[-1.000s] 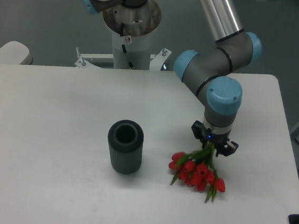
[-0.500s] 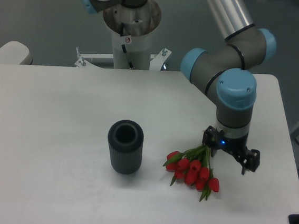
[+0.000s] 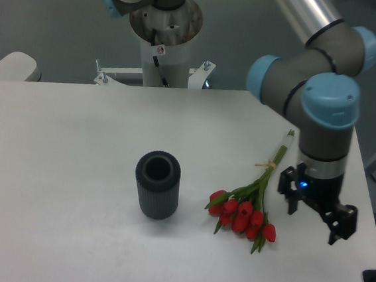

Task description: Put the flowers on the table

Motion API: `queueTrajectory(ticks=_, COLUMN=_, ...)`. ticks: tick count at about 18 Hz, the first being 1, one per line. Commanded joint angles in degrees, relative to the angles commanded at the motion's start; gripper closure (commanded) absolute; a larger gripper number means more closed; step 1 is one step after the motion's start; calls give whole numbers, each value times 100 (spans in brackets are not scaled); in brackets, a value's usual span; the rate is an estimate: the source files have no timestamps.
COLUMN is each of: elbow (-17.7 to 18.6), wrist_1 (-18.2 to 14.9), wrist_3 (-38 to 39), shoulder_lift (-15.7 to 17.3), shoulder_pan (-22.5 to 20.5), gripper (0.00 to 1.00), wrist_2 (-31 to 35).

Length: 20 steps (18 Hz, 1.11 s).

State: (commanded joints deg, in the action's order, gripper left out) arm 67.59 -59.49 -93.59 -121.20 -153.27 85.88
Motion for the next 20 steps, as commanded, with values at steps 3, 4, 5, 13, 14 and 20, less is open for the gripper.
queueTrajectory(ticks=3, elbow=-97, wrist_1=-247, wrist_3=-780, shoulder_lift=9, shoulder_pan=-263, gripper=0, wrist_2=-211)
queueTrajectory(ticks=4, elbow=-97, wrist_1=-291, wrist_3=-1071, shoulder_lift=9, shoulder_pan=-343, gripper=0, wrist_2=-264)
queueTrajectory(ticks=5, elbow=-88, wrist_1=-317, wrist_3=-1300, shoulder_lift=9, shoulder_pan=-396, gripper=0, wrist_2=-264)
queueTrajectory(ticks=13, elbow=52, wrist_1=-282, wrist_3=-1671, shoulder_lift=53, shoulder_pan=-519, gripper=0, wrist_2=-299)
queueTrajectory(ticks=14, elbow=52, wrist_1=-274, wrist_3=-1671, shoulder_lift=53, shoulder_pan=-519, gripper=0, wrist_2=-299)
queueTrajectory(ticks=20, elbow=158, wrist_1=-247, wrist_3=-1654, shoulder_lift=70, shoulder_pan=-502, gripper=0, wrist_2=-291)
